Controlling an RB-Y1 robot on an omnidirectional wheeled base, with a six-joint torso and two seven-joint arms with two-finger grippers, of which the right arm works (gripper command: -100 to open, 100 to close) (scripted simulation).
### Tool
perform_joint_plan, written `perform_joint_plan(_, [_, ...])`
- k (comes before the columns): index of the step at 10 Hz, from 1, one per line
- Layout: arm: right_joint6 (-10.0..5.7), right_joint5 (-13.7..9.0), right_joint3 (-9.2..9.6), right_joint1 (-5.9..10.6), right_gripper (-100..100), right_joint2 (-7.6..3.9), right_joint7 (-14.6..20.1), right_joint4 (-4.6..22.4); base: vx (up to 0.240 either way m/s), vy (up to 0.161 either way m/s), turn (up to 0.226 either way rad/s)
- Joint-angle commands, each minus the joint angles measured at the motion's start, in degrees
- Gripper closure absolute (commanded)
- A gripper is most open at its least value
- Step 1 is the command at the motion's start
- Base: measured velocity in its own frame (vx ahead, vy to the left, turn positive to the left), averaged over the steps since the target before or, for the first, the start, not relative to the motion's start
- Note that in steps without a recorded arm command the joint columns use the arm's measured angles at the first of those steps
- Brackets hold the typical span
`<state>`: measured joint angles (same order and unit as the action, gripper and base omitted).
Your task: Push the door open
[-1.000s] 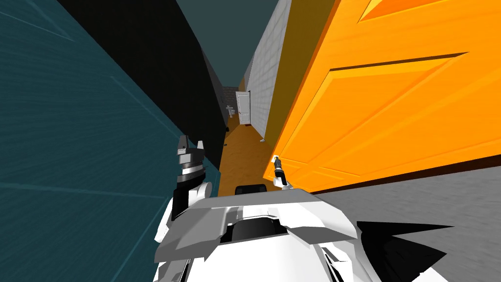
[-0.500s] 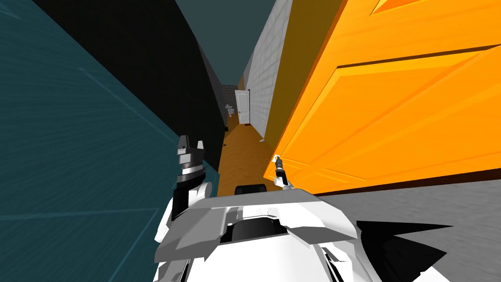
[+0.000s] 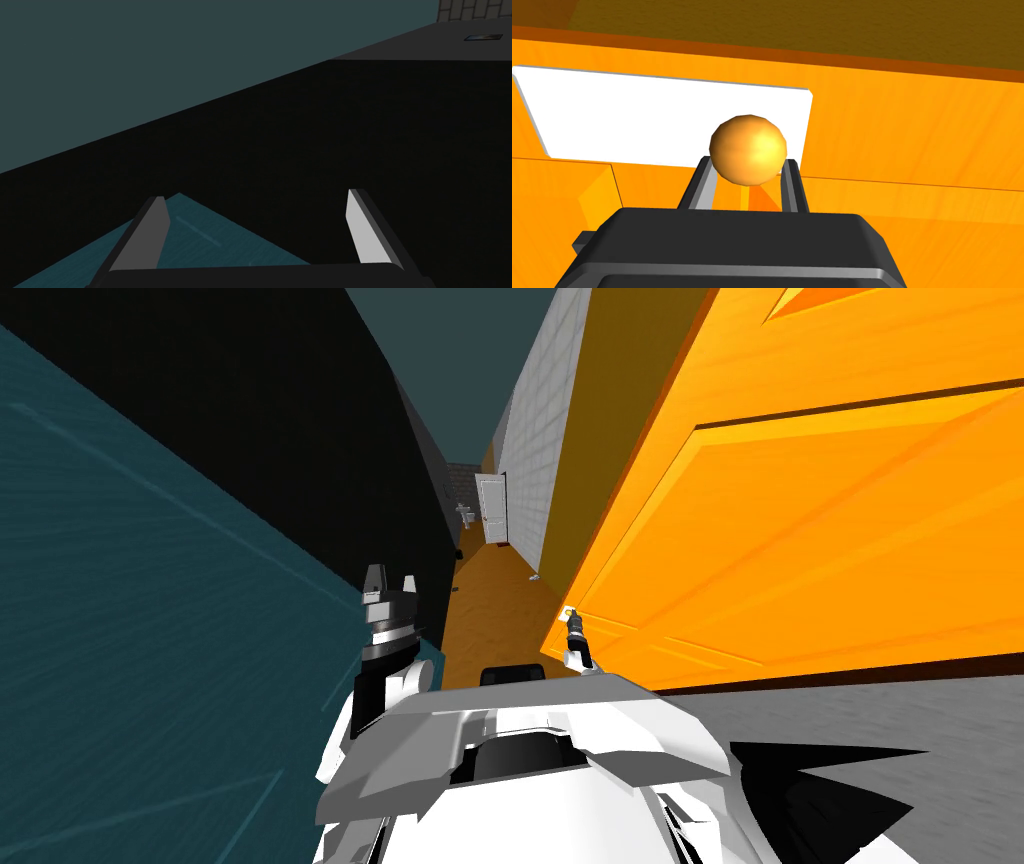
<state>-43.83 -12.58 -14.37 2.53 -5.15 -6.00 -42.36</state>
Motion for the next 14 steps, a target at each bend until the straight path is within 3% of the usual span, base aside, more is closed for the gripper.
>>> perform_joint_plan(1, [-1.49, -0.5, -1.00, 1.35, 100, -0.86, 0.0, 2.1, 0.135, 0.010, -0.048])
perform_joint_plan(3, [-1.39, -1.4, -2.56, 1.41, 100, -0.97, -0.4, 2.3, 0.172, 0.009, -0.091])
perform_joint_plan(4, [-1.75, -1.3, -2.31, 2.18, -100, -0.57, -0.7, 3.3, -0.032, 0.115, -0.024])
perform_joint_plan(9, [-0.95, -1.7, -3.08, 2.74, -100, 1.66, -2.6, 2.2, -0.207, 0.139, -0.015])
perform_joint_plan(10, [-1.46, -1.7, -2.94, 2.85, -100, 1.10, -2.1, 3.0, -0.093, 0.078, -0.014])
perform_joint_plan(14, [-2.69, -1.9, -3.31, 2.62, -100, 0.84, -2.1, 3.6, 0.203, -0.086, 0.031])
